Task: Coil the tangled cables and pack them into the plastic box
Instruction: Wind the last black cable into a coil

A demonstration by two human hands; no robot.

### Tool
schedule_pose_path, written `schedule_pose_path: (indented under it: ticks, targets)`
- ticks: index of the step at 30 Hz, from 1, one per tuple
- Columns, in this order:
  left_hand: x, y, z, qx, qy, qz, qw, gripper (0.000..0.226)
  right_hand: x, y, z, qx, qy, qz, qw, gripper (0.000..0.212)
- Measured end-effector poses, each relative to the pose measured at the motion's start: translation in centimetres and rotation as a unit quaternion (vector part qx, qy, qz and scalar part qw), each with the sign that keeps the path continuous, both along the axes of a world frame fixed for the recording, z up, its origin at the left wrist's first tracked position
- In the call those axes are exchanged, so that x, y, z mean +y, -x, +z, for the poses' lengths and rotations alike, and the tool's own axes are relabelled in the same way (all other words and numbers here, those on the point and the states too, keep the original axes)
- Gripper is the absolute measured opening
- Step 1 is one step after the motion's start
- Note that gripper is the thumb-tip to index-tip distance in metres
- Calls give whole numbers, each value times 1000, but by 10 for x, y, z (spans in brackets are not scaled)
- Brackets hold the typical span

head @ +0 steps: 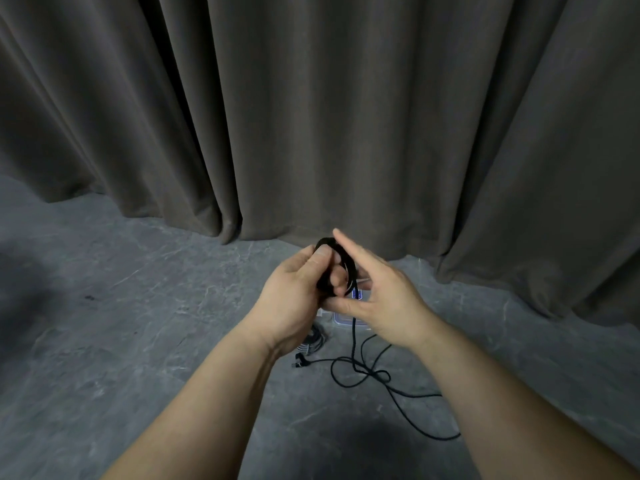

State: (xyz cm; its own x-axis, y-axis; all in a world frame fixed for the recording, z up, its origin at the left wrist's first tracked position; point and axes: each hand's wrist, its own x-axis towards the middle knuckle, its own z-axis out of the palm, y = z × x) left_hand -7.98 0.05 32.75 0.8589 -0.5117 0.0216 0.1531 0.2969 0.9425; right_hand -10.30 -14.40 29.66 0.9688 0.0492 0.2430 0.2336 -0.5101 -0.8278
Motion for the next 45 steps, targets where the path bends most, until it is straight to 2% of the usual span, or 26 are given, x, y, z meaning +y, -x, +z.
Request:
schedule_pose_path:
  ticks: [7,11,19,23,26,28,31,35,45]
  targets:
    - [2,1,1,-51,-11,-38,998,32,5,-3,-5,19,-140,28,990,91]
    - [2,-1,-2,-68,1,-64,996,13,3,-2,0,14,-165,31,986,92]
    - [7,-4,-2,-37,37,-73,996,7,3,-3,3,33,-210,54,976,85]
    - [5,-1,1,-33,29,-52,998,24,5,-3,3,50,-211,52,975,81]
    - [5,-3,1,-33,-5,-6,999,30,3,-1,8,71,-188,67,977,80]
    - [5,-5,0,-38,-19,17,999,32,0,0,12,84,-192,70,975,71]
    - [3,-5,-2,-51,-30,23,998,31,1,-3,11,37,-150,7,988,47]
    - [-2,-1,-4,-62,-50,12,997,33,4,-9,1,-44,-84,-95,991,32]
    - [-2,2,0,-25,-98,-24,995,28,11,-15,0,-1,-194,-123,973,30]
